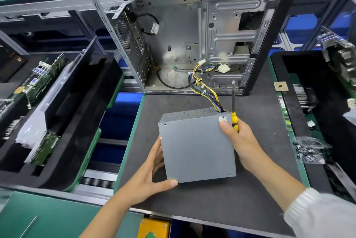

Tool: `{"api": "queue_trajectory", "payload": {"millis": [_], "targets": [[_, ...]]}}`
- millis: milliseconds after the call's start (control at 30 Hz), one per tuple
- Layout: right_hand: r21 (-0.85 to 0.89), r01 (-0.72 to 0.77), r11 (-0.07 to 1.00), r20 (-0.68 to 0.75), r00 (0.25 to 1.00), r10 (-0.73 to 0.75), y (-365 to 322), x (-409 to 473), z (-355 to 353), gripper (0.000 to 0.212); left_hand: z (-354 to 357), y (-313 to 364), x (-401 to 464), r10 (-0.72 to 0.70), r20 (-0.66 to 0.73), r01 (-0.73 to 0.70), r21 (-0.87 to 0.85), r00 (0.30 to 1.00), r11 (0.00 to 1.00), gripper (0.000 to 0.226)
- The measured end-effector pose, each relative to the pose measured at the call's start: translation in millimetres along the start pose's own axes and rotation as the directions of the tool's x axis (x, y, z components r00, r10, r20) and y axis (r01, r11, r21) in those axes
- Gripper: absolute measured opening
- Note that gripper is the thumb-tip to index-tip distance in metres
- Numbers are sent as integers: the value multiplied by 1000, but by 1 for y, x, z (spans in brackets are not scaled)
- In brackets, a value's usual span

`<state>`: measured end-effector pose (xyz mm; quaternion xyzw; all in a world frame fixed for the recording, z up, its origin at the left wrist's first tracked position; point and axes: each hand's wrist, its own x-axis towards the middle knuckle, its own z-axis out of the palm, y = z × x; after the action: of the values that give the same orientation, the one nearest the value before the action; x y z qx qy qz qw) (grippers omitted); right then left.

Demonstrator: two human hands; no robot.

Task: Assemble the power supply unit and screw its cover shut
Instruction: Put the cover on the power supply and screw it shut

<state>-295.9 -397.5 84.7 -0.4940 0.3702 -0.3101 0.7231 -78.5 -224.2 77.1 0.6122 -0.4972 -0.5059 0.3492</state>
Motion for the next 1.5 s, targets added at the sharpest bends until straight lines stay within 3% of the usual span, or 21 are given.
{"api": "queue_trajectory", "payload": {"millis": [67,200,400,567,667,800,933,1033,1133,1300,1400,1500], "targets": [[-12,-47,999,-7,999,46,-1,1,0,41,-1,3,-1,-7,10,7,3,1000,1000,107],[-108,-121,987,25,992,125,-1,-2,1,41,7,3,-12,-26,-39,28,47,999,999,110],[-262,-181,948,38,980,197,-12,5,8,54,22,1,-21,-15,-174,40,136,985,990,109],[-314,-230,921,-33,972,232,-11,13,11,77,22,3,-13,-15,-121,6,-71,993,997,104],[-315,-273,909,-98,962,255,-8,22,12,68,20,2,-7,-52,-106,38,-126,993,991,100],[-398,-293,869,-90,955,281,-9,29,11,67,20,-3,-5,7,-93,-22,-155,996,988,92],[-466,-305,831,-104,951,291,-14,31,10,78,26,-5,-3,115,-222,-141,-108,968,984,90],[-553,-241,798,-103,970,221,-20,30,13,87,27,-8,-3,234,-258,-241,4,937,971,69],[-677,-153,720,-130,988,88,-30,26,17,62,28,-11,-4,278,-230,-277,38,933,960,45],[-826,-58,560,-129,988,-88,-58,8,16,26,32,-8,-2,296,-259,-300,23,919,954,42],[-908,143,393,79,981,-175,-89,-12,23,16,32,-8,-3,306,-260,-304,48,916,951,43],[-889,321,327,312,947,-84,-119,-28,47,15,31,-7,-5,311,-254,-303,70,916,950,47]]}}
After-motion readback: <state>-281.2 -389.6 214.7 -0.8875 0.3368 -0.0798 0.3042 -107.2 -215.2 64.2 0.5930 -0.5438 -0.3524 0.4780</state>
